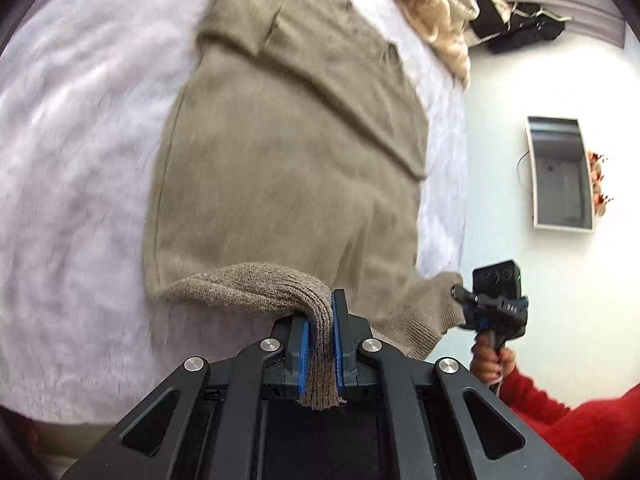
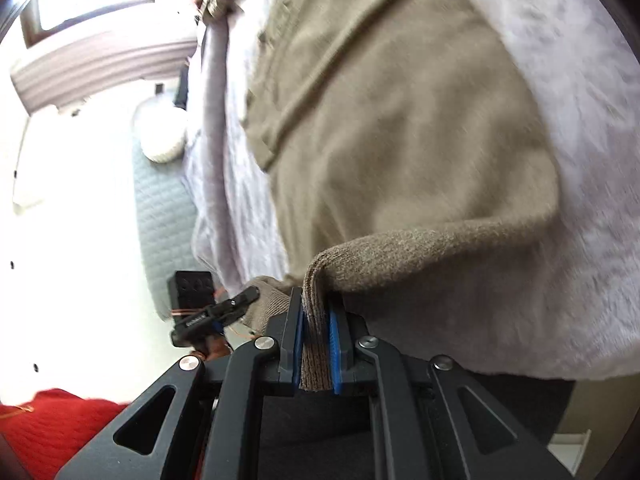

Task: Fold small clothes
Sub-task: 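Lift the hem with both grippers and fold it toward the collar, then lay the hem down near the collar and open both grippers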

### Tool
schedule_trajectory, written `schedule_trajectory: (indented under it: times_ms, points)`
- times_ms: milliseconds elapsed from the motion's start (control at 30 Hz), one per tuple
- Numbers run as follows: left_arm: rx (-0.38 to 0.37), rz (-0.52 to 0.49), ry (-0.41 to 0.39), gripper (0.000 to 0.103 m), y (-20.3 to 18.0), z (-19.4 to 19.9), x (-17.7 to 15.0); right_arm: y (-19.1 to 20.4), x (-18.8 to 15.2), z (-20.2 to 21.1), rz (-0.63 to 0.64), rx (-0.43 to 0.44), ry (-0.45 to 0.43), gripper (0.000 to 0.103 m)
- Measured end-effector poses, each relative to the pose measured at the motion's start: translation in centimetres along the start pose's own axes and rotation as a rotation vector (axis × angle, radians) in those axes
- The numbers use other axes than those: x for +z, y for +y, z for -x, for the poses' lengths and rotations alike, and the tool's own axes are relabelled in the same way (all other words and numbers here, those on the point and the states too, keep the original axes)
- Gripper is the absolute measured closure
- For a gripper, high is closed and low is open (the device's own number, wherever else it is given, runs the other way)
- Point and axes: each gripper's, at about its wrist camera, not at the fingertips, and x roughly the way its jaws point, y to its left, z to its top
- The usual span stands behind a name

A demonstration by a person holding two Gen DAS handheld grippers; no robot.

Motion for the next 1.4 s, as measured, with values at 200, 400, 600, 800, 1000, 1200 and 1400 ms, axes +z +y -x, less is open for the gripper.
schedule_trajectory:
  times_ms: [200,400,600,800,1000,1200,1400]
  points:
    - [-0.023,-0.044,-0.106,0.092,-3.1,0.6,5.5,3.3,4.7,1.9,0.011,0.150,-0.101,0.092]
    - [-0.019,-0.071,-0.233,0.092,-7.0,0.6,12.1,6.6,10.2,3.1,0.055,0.234,-0.192,0.092]
    - [0.070,-0.128,-0.295,0.092,-8.9,0.7,18.3,7.9,16.4,5.0,0.087,0.227,-0.263,0.092]
    - [0.190,-0.137,-0.282,0.092,-8.7,-3.7,23.8,5.2,22.4,5.8,0.002,0.204,-0.346,0.093]
    - [0.286,-0.114,-0.256,0.092,-7.3,-6.7,26.1,5.2,25.1,2.1,0.066,-0.218,-0.272,0.089]
    - [0.292,-0.112,-0.252,0.092,-7.0,-6.8,26.2,8.5,27.8,-0.8,0.327,-0.580,-0.243,0.055]
    - [0.303,-0.096,-0.252,0.092,-6.8,-7.0,26.3,7.1,31.1,-4.7,0.352,-0.772,-0.182,0.090]
